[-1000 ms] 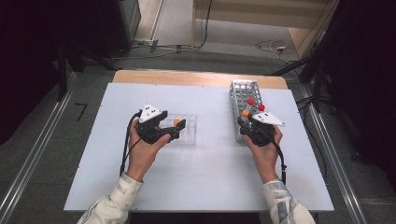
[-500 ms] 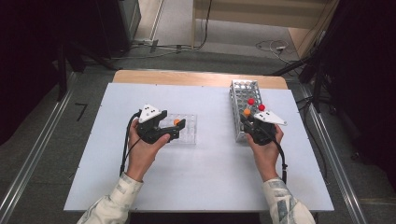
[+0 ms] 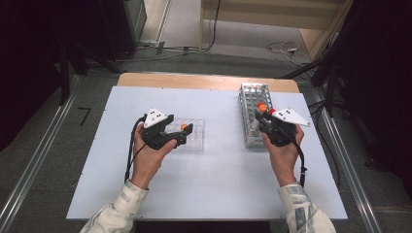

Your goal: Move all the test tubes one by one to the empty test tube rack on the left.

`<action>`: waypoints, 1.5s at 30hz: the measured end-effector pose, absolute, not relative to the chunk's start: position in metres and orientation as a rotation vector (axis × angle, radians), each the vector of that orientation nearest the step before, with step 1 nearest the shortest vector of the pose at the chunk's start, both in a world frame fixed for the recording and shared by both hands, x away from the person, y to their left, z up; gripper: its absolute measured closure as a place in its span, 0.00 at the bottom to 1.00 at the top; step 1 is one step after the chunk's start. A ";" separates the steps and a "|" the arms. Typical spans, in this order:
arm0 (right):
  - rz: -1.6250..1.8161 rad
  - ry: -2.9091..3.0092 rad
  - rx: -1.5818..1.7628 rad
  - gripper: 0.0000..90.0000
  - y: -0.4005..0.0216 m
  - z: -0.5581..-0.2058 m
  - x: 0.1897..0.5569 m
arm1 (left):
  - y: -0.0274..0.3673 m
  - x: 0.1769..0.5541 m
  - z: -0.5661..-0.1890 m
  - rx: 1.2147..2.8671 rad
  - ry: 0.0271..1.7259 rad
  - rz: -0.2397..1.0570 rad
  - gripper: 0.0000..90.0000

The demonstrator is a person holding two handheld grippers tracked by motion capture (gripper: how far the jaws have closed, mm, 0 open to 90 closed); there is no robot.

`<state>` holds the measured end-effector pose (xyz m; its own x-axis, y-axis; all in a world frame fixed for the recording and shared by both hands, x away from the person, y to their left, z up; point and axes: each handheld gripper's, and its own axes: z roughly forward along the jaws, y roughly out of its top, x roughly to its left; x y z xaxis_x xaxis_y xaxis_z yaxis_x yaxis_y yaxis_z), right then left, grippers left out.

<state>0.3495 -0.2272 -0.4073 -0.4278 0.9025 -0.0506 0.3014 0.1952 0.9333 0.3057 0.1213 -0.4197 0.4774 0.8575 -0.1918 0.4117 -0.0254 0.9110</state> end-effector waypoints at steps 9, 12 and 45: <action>1.265 1.870 1.089 0.79 -0.225 -0.399 0.339 | 0.120 0.303 -0.416 1.633 1.099 0.513 0.24; 1.286 1.884 1.057 0.79 -0.218 -0.398 0.333 | 0.118 0.302 -0.415 1.632 1.093 0.512 0.24; 1.428 2.254 0.818 0.79 -0.108 -0.437 0.291 | 0.087 0.282 -0.404 1.727 0.881 0.357 0.51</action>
